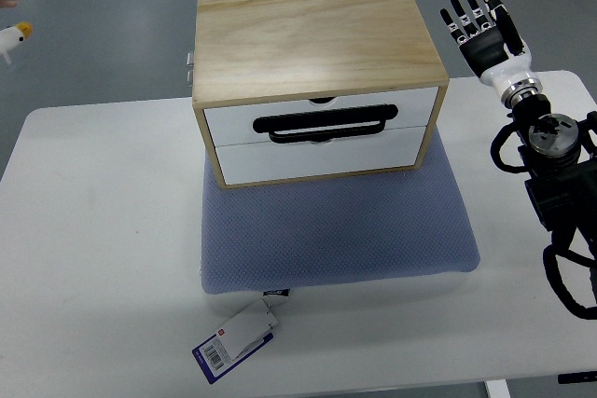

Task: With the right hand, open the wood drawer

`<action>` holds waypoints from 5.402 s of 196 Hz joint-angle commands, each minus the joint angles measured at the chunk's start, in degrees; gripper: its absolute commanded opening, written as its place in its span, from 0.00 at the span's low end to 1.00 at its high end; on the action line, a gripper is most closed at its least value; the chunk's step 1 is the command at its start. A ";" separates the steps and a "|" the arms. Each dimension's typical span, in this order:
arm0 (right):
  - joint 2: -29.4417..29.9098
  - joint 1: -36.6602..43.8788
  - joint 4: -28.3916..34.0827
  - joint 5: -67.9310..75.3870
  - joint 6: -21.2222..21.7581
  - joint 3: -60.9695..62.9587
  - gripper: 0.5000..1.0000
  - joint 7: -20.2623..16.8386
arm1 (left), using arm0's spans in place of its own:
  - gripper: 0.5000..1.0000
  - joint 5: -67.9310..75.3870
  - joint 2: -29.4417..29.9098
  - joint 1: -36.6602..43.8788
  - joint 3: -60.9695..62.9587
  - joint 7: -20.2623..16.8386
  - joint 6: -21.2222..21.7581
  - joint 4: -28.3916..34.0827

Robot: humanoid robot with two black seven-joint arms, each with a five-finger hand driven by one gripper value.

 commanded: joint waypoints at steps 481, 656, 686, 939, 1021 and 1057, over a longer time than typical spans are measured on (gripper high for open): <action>-18.93 63.97 52.12 -3.43 3.04 -100.55 0.89 -33.84 | 1.00 0.07 0.00 -0.70 0.21 0.00 -0.79 -0.44; -16.30 58.17 51.68 -9.58 -1.71 -101.42 0.89 -34.19 | 1.00 0.07 0.00 -0.70 -0.06 0.00 -0.79 -0.17; -16.21 57.64 51.41 -10.90 -1.71 -101.51 0.89 -34.10 | 1.00 0.07 0.00 -0.70 -0.06 0.00 -0.79 -0.17; -16.91 55.71 52.29 -11.25 5.50 -100.99 0.89 -33.66 | 1.00 -0.02 0.00 -0.70 -0.06 0.00 -0.70 0.00; -17.88 56.15 53.35 -6.85 9.01 -100.99 0.89 -33.75 | 1.00 0.07 0.00 -0.70 0.03 0.00 -0.70 0.00; -18.14 56.15 53.70 -6.59 9.12 -100.99 0.89 -33.75 | 1.00 -0.02 0.00 -0.70 0.03 0.00 -0.70 0.00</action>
